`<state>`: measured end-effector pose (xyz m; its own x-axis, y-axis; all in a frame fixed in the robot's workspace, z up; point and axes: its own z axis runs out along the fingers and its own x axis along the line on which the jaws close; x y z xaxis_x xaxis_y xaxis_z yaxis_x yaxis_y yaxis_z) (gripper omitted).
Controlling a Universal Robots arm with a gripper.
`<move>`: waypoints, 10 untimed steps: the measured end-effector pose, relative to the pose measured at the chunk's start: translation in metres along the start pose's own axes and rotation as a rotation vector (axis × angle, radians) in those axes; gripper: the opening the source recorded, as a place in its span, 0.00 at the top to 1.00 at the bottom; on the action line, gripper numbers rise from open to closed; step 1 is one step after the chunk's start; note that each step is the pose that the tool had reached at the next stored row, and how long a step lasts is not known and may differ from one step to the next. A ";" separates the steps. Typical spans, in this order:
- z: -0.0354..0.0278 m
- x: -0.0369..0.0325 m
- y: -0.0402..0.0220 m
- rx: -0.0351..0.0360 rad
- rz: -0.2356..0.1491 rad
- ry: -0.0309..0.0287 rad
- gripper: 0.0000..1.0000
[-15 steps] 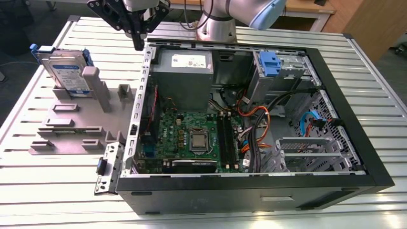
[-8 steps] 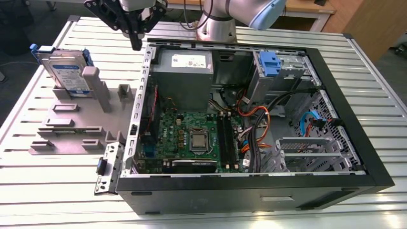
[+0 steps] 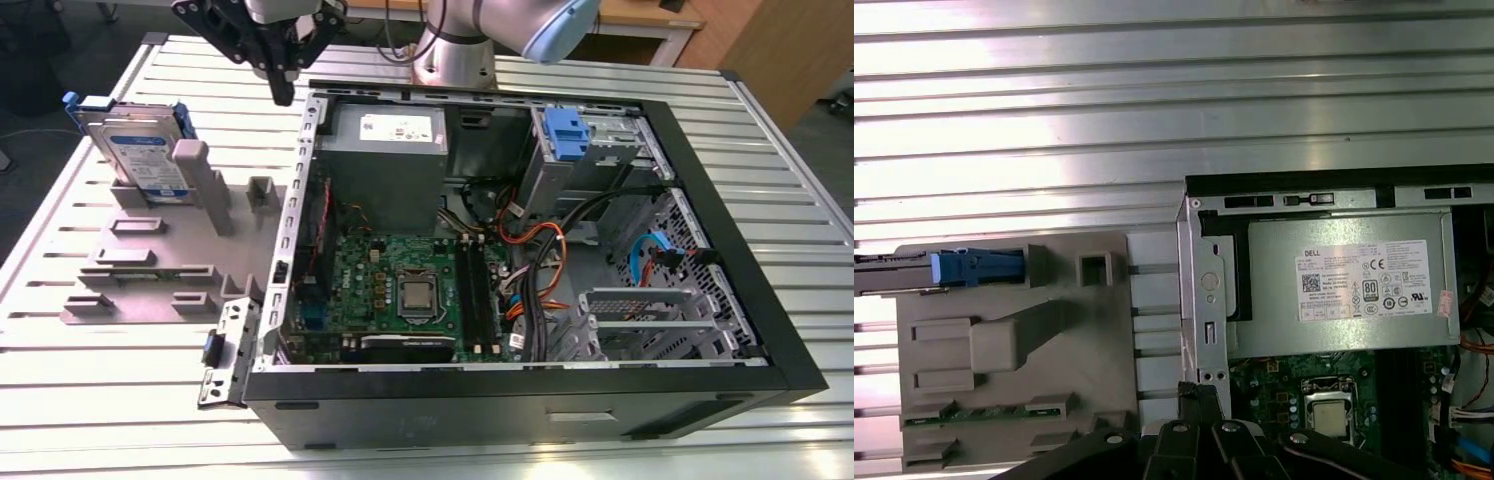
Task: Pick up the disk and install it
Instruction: 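Reach for the disk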
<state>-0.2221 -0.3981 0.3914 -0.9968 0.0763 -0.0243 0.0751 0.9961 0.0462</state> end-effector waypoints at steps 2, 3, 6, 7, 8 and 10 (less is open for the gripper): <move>0.0001 0.0036 0.0007 -0.0001 0.000 -0.0001 0.89; 0.0003 0.0054 0.0014 -0.0002 0.000 -0.0001 0.89; 0.0003 0.0106 0.0030 0.0000 0.000 0.0000 0.89; 0.0004 0.0123 0.0033 -0.0001 0.000 0.0000 0.89; 0.0005 0.0140 0.0034 0.0000 0.000 0.0000 0.89; 0.0006 0.0170 0.0036 0.0000 0.000 0.0001 0.89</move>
<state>-0.2387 -0.3933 0.3906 -0.9968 0.0764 -0.0242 0.0753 0.9961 0.0462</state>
